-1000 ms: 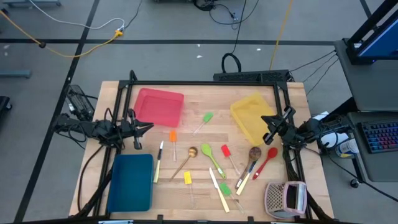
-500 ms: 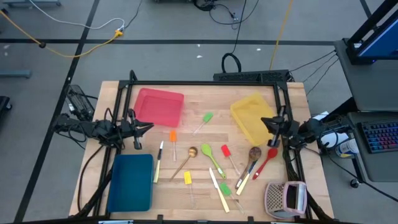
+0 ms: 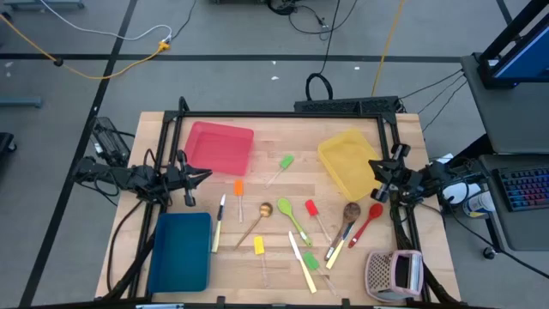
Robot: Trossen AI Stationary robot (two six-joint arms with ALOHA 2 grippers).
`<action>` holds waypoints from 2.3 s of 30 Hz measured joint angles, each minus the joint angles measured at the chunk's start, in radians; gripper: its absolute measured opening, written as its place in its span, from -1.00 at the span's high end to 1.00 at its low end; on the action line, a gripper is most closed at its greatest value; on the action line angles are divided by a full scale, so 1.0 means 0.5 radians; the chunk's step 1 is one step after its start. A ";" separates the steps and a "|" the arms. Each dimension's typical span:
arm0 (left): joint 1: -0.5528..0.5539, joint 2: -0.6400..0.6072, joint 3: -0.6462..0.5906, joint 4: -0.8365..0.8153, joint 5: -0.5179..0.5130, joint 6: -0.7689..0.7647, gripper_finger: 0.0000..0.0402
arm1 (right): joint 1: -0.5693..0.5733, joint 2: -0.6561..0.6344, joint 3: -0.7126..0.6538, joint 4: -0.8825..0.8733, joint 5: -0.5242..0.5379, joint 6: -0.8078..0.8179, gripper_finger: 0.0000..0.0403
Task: Pick & Place Kitchen Items
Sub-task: Put the gold serving spoon into the red bin
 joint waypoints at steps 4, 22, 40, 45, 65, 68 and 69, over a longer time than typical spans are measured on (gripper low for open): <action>0.000 -0.001 0.000 0.000 0.000 0.000 0.81 | 0.000 0.002 0.001 0.009 -0.162 0.005 0.98; 0.000 0.000 0.000 0.000 0.001 0.000 0.81 | -0.002 0.266 0.001 0.505 -0.266 0.064 0.98; 0.005 0.000 -0.005 0.044 -0.001 0.164 0.81 | -0.003 1.457 0.430 0.745 -0.104 0.326 0.98; 0.005 0.000 -0.005 0.052 -0.001 0.102 0.81 | -0.008 1.843 0.622 0.737 -0.080 0.331 0.98; 0.005 0.062 -0.002 0.457 0.161 -0.303 0.81 | -0.327 2.434 0.761 0.973 -0.171 0.620 0.86; 0.005 0.141 -0.002 0.547 0.210 -0.241 0.81 | -0.358 2.448 0.761 0.981 -0.215 0.677 0.74; 0.005 0.172 -0.002 0.579 0.211 -0.222 0.81 | -0.367 2.450 0.761 0.980 -0.216 0.692 0.70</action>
